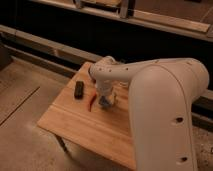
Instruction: Wipe the white sponge on the table
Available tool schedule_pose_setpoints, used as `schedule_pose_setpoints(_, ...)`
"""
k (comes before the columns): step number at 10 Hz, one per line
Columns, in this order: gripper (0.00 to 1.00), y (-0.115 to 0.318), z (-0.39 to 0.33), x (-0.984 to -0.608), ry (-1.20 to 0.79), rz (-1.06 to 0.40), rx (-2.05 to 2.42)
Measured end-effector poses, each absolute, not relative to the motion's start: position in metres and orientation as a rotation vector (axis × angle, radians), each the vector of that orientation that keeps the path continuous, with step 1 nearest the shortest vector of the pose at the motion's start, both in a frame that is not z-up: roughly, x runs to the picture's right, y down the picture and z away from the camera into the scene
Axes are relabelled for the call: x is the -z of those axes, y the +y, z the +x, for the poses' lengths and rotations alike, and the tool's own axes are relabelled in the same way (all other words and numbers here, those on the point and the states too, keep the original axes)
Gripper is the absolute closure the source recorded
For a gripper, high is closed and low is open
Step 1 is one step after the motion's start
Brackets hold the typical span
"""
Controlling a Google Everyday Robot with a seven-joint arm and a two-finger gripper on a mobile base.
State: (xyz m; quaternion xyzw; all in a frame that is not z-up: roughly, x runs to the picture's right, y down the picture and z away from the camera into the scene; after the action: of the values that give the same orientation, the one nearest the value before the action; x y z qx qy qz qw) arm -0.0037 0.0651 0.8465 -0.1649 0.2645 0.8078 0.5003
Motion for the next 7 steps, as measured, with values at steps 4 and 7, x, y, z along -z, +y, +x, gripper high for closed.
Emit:
schedule_pose_setpoints(4,0.30,0.0655,-0.0037,-0.8468,0.640,-0.399,-1.953)
schedule_pose_setpoints(7,0.30,0.0660,-0.0035,-0.8473,0.641,-0.399,-1.952)
